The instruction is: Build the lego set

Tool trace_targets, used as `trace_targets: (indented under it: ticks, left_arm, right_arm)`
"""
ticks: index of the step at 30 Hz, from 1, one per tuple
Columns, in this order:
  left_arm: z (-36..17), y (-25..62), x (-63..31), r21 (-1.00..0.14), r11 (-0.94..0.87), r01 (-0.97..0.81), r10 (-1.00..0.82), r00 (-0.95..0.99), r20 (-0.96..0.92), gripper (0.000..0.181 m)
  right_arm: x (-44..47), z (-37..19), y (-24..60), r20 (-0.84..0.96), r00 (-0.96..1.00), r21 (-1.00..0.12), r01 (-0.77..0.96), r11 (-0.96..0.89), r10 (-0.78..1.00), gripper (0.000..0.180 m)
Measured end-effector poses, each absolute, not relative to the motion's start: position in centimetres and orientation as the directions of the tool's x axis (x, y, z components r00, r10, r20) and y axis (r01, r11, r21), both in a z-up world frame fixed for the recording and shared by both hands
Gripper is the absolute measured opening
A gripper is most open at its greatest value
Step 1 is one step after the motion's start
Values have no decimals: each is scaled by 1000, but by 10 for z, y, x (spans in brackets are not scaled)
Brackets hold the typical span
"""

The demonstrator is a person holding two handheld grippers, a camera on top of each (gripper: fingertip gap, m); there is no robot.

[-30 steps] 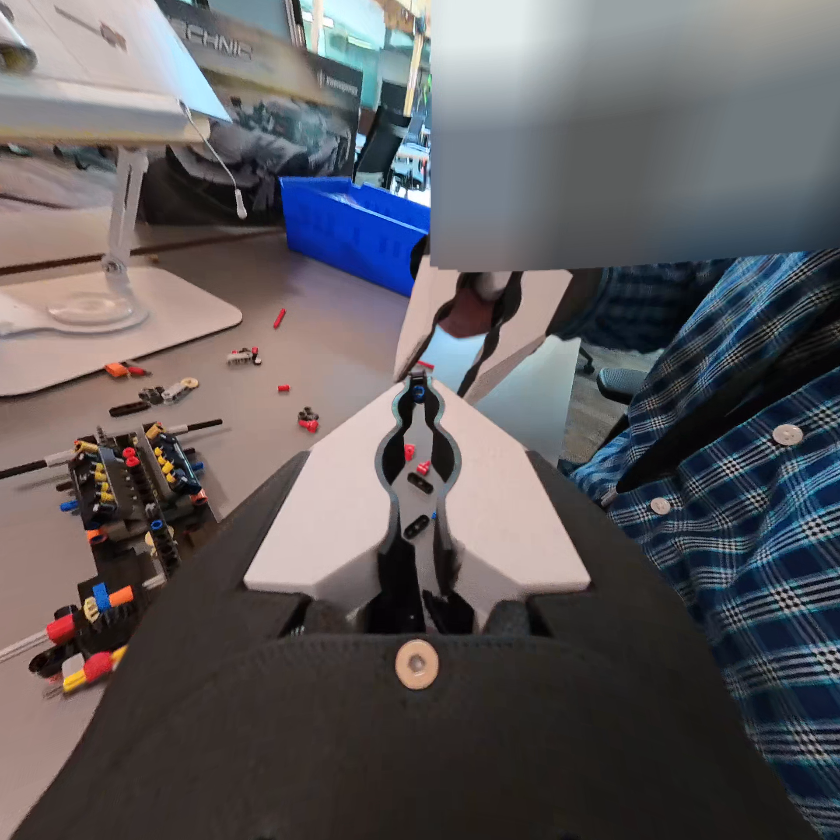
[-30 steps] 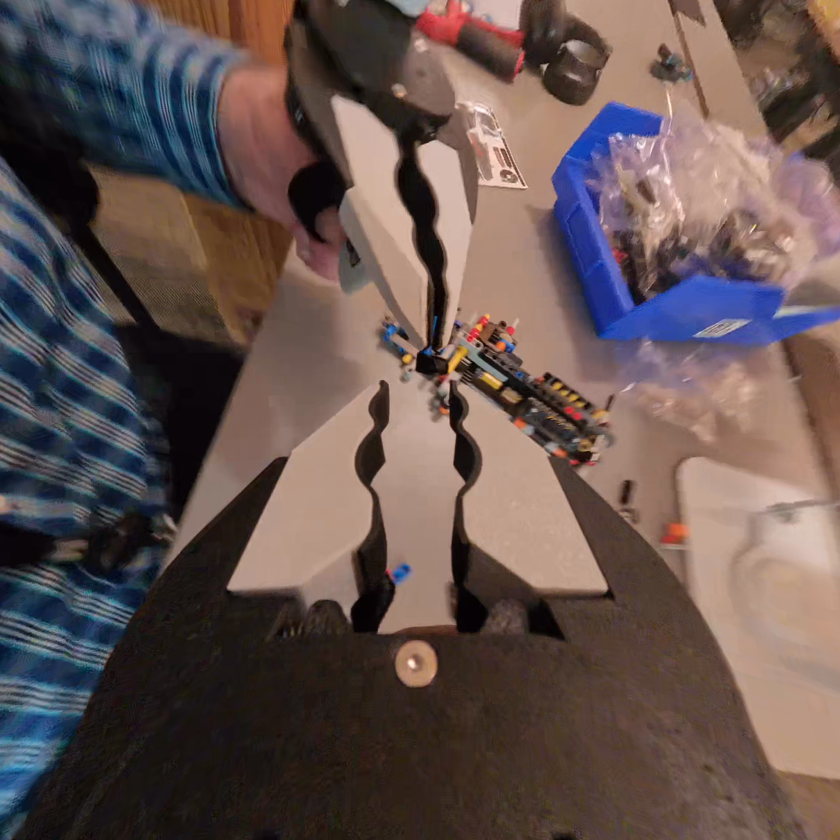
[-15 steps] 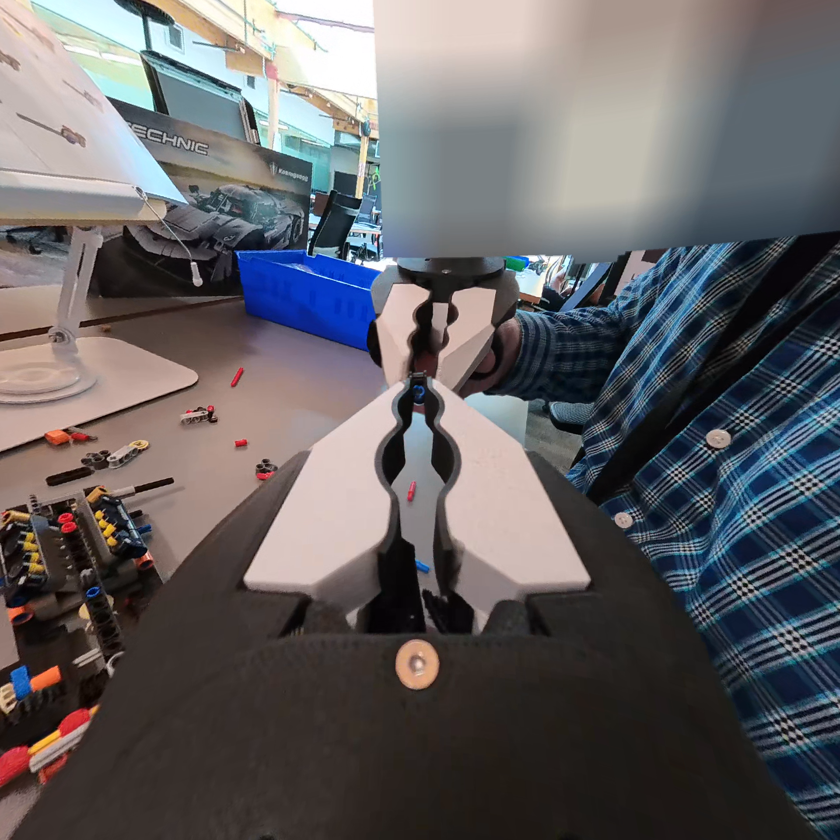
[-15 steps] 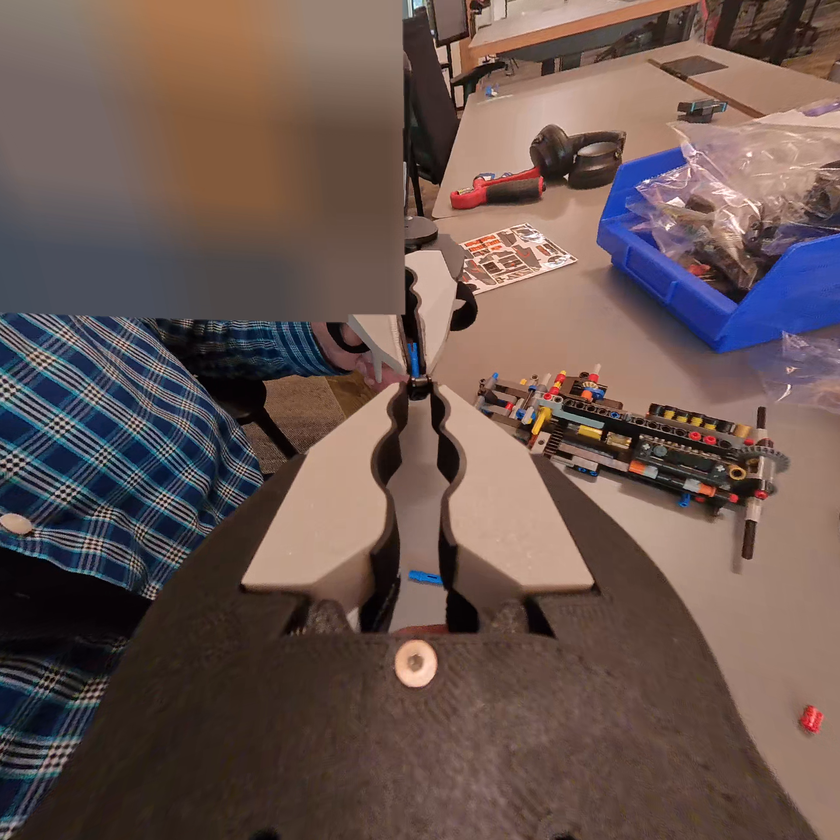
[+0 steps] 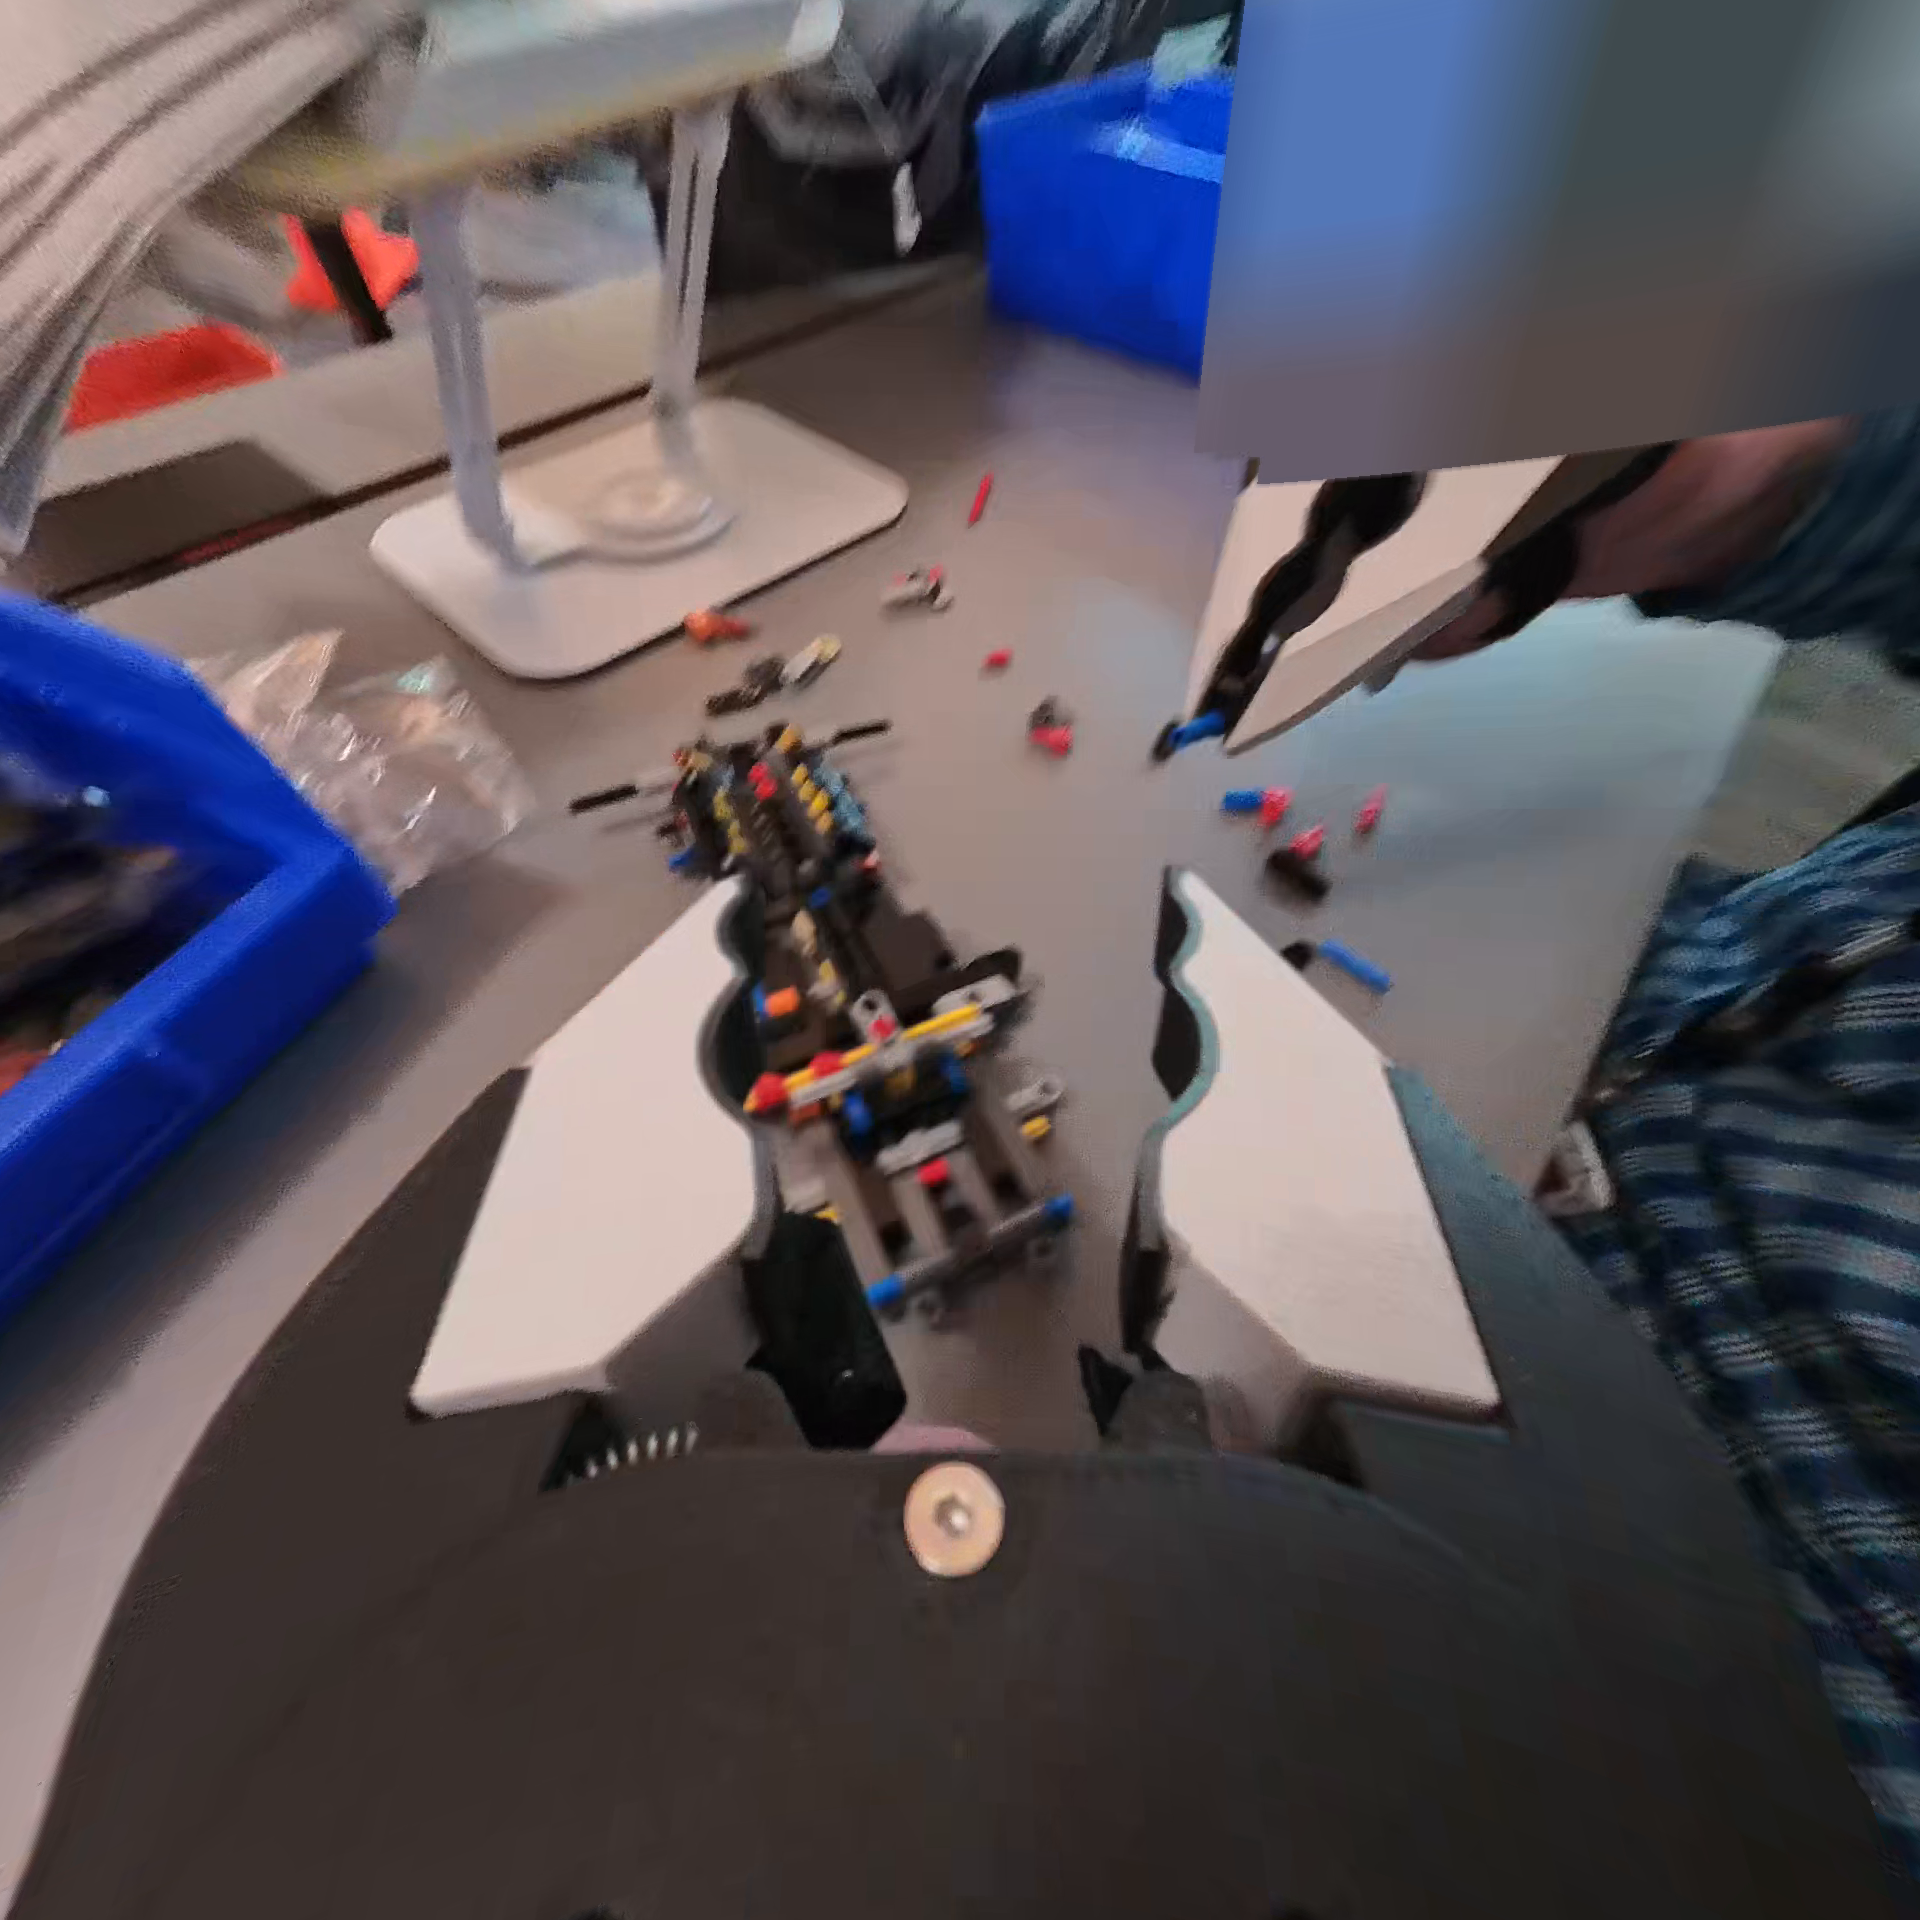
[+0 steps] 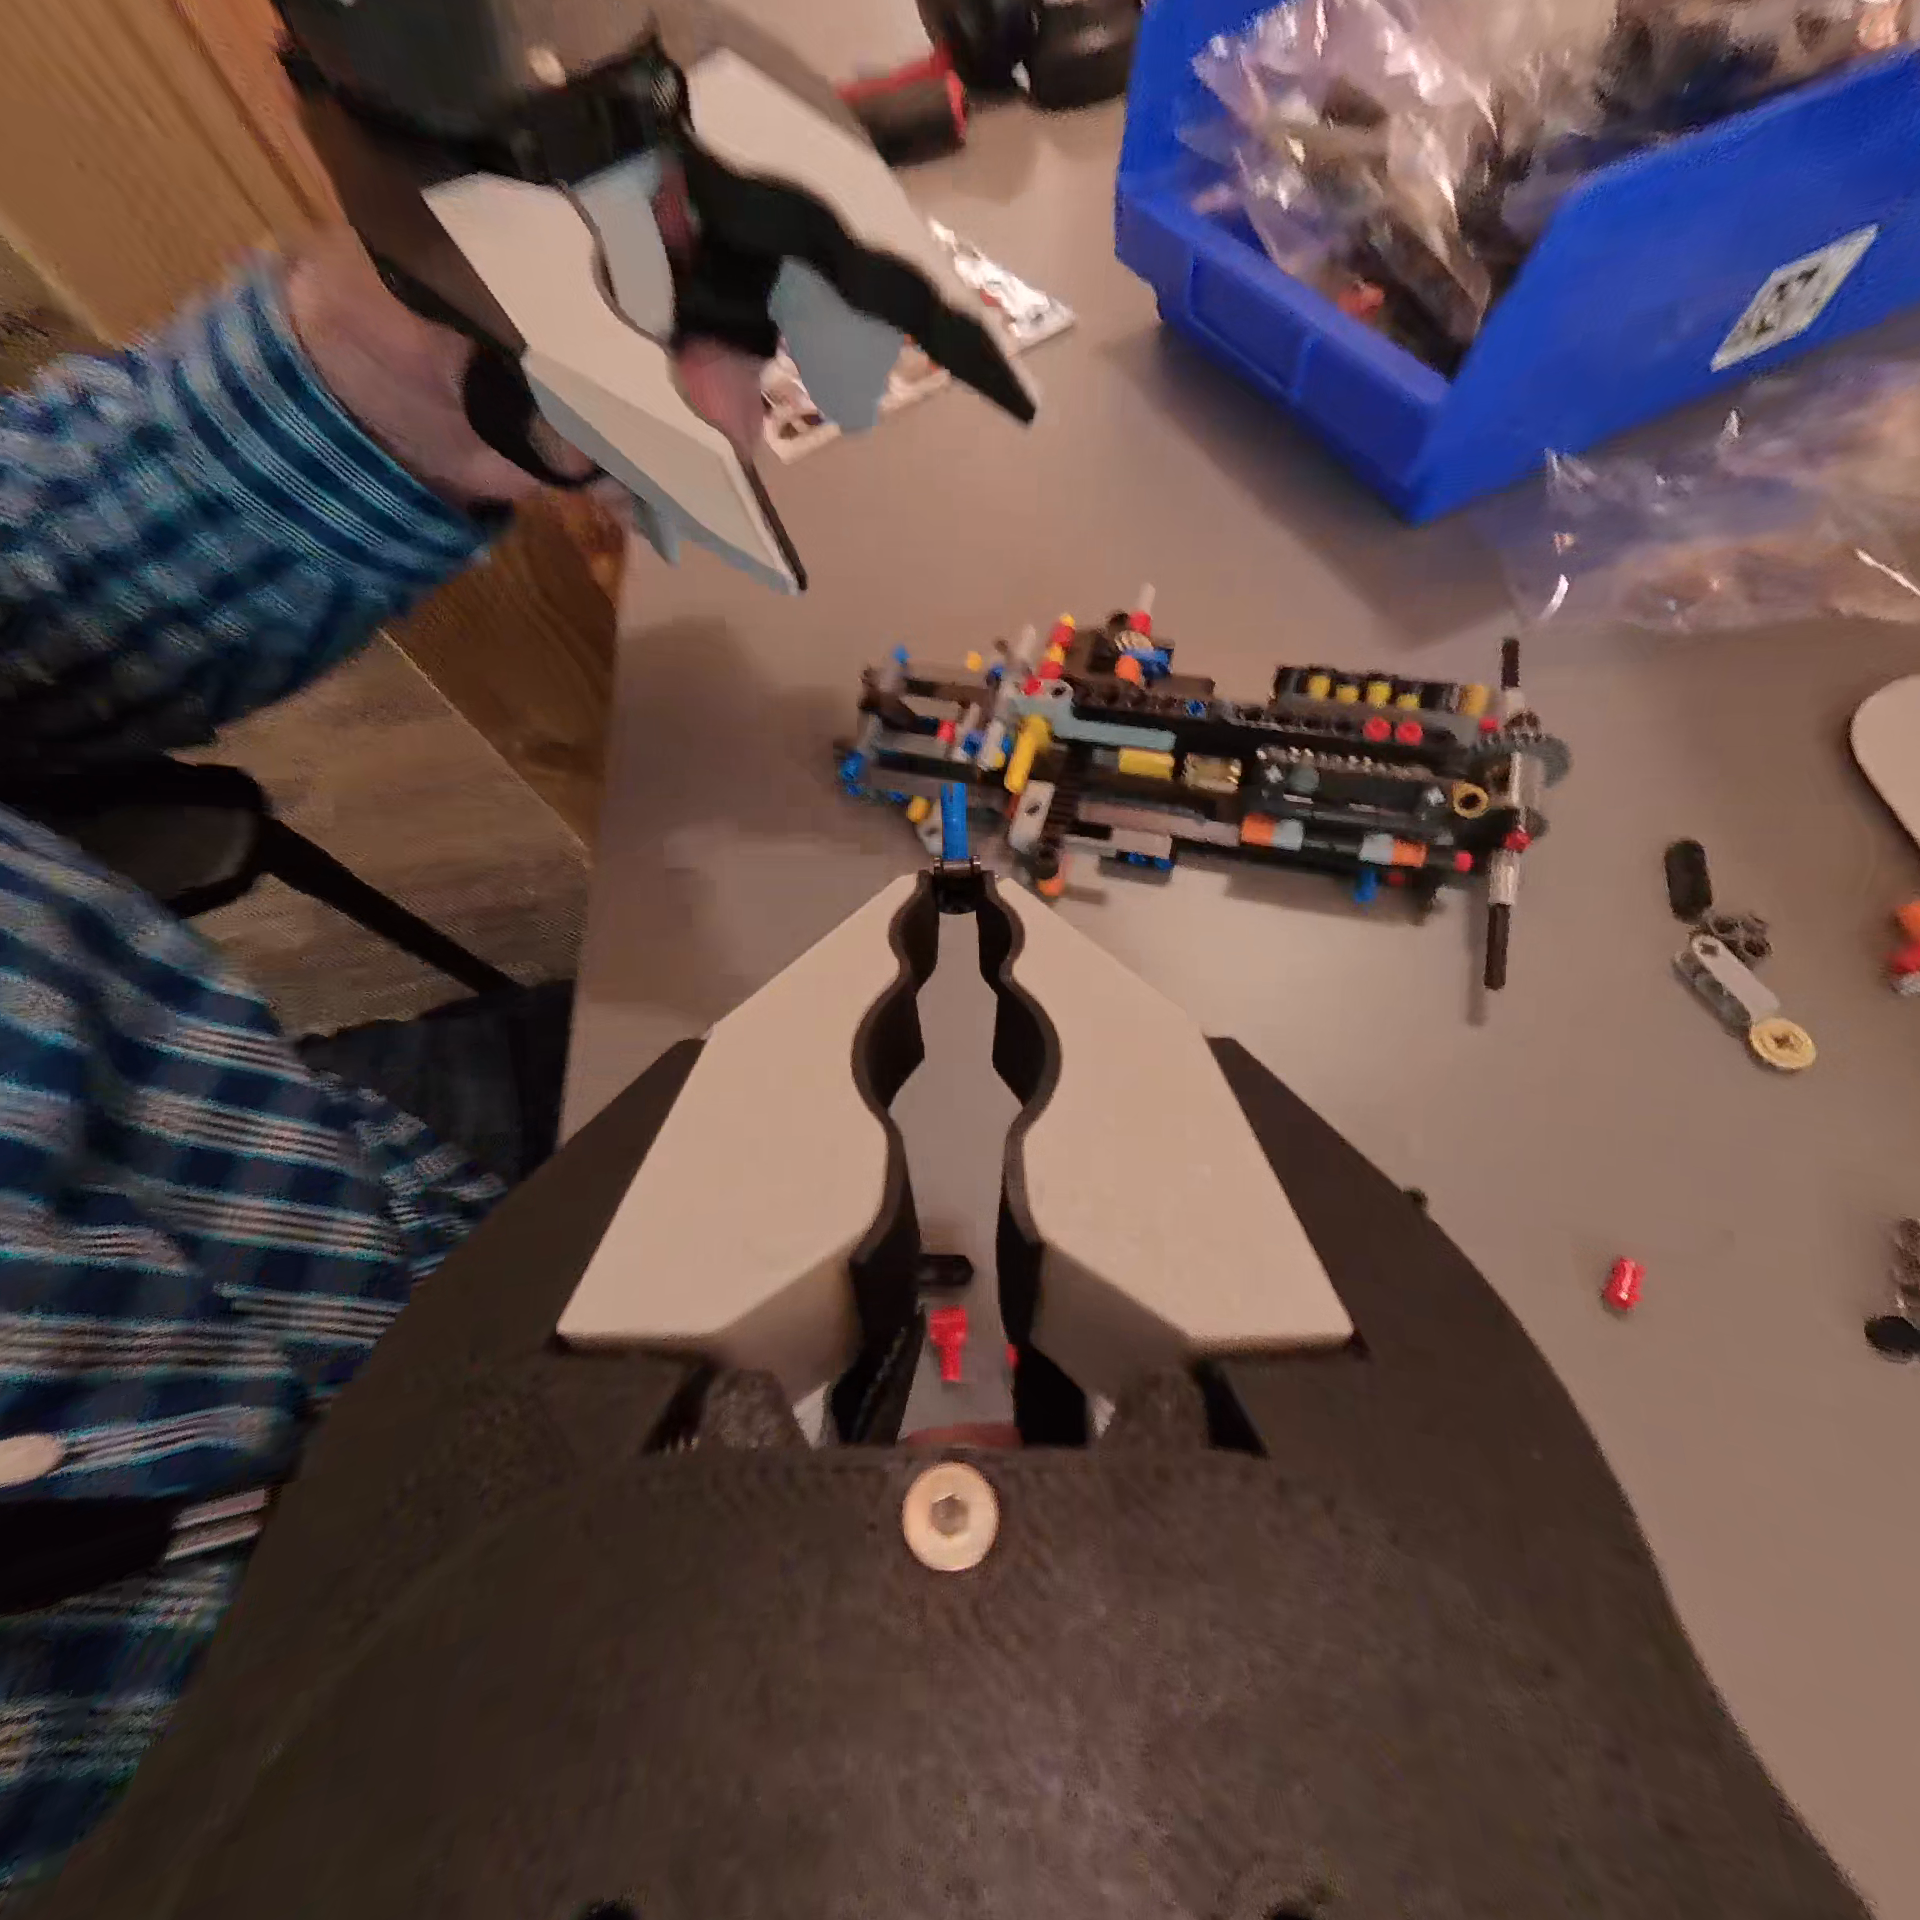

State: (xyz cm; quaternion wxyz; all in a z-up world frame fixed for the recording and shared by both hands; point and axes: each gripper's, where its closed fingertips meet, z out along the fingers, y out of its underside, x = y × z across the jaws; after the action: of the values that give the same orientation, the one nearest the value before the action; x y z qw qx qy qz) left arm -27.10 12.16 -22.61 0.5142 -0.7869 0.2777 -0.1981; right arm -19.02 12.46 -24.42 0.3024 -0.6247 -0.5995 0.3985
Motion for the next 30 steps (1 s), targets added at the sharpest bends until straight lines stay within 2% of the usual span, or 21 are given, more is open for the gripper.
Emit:
trace_targets:
  ticks: [5,9,12,15,23,30]
  left_arm:
    - [-279,131,-293,-807,-488,-334,-624,780,55,102]
    - [-309,131,-295,-741,-562,-368,-633,768,98,110]
    - [-324,128,-290,-704,-587,-399,-653,748,121,110]
    - [-324,131,-285,-720,-582,-378,-657,740,143,109]
    - [-325,137,-290,-725,-566,-392,-642,761,90,88]
    - [-326,137,-283,-725,-569,-388,-634,768,87,87]
  right_arm:
    - [-201,-261,132,-254,4,-821,528,-218,967,4]
    - [-202,-266,137,-374,12,-790,520,-326,927,4]
    - [-201,-273,143,-363,32,-781,535,-322,931,4]
    - [-202,-284,146,-281,49,-772,582,-256,958,4]
    - [-212,-308,154,-54,59,-721,688,-80,997,4]
    - [-216,-323,158,22,36,-666,746,-12,999,4]
